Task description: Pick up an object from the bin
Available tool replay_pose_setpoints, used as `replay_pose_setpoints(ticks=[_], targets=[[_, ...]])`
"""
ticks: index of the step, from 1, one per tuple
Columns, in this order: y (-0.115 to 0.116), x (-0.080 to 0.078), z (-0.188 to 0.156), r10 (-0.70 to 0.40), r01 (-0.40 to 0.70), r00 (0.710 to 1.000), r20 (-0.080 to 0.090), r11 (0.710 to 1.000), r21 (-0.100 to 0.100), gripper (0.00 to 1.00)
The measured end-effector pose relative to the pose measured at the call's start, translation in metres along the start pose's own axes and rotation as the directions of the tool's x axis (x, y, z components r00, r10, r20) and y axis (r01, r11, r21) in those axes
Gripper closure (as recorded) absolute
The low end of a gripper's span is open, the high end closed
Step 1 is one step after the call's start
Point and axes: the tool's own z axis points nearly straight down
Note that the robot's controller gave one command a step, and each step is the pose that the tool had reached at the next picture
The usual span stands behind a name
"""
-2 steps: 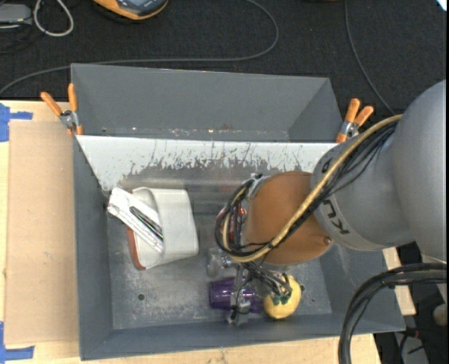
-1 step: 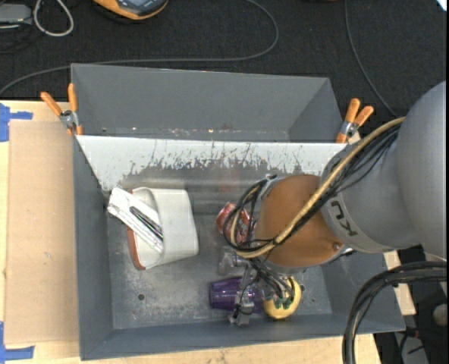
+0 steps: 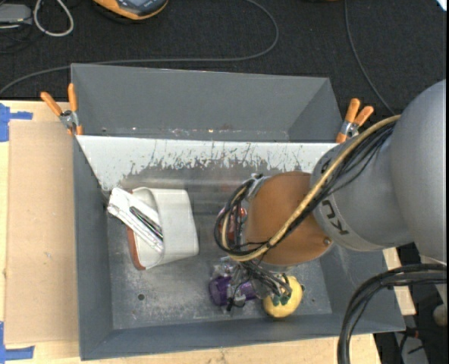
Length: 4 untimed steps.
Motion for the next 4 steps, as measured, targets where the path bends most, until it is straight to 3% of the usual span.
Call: replay_pose_setpoints(ticks=[2, 4], targets=[[0.000, 0.000, -0.002, 0.004, -0.004, 1.000, -0.001, 1.000, -0.001, 1.00], [0.000, 0.002, -0.026, 0.007, -0.007, 1.000, -0.007, 1.000, -0.001, 1.00]])
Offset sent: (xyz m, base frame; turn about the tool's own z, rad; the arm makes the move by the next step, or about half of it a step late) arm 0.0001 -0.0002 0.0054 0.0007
